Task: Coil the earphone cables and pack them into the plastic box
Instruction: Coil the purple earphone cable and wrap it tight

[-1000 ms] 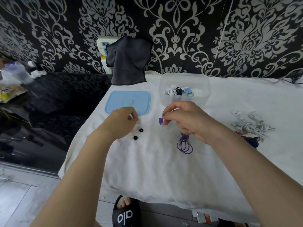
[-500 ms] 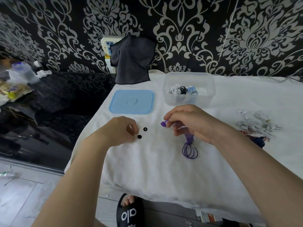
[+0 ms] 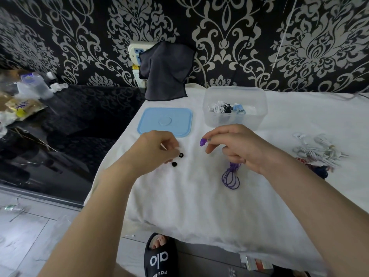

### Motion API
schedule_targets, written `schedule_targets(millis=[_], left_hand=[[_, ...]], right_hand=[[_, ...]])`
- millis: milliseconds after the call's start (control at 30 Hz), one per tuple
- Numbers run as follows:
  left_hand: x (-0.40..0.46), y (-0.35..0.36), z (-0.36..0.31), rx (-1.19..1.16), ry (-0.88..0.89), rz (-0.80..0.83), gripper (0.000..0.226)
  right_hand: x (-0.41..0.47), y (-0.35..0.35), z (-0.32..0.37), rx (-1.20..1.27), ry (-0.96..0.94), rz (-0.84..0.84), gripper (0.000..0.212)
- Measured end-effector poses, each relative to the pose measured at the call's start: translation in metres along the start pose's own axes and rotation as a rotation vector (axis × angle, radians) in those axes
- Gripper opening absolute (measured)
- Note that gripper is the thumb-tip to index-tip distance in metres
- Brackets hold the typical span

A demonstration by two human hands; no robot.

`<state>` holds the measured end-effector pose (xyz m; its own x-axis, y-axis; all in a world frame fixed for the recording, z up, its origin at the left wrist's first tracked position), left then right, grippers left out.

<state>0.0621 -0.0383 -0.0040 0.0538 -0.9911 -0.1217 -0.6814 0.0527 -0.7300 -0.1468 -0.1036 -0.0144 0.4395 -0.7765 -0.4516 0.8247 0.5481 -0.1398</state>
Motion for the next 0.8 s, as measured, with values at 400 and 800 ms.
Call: schedule_targets(millis=[400,800], left_hand=[[0.022,0.069,-0.024,0.18,0.179,0.172,0.013],[0.024,0.068,-0.026,0.091,0.165,0.121,0.019]], right_hand=[[0.011,-0.01,-0.027,-0.653,0.015,-0.208,0.008],[0.007,-0.013,-0.021,-0.699,-0.084,-0.166,0.024]])
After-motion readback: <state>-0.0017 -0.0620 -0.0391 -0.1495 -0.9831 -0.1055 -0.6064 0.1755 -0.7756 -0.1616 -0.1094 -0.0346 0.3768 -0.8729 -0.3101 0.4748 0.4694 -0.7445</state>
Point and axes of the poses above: each hand's wrist, its own x-axis towards the middle knuckle, its own y-axis out of the palm, z = x × y, the point moved 4 cm from there along x, towards the middle knuckle, and after that the axes turned 4 degrees about y, right-handed, at the moved point
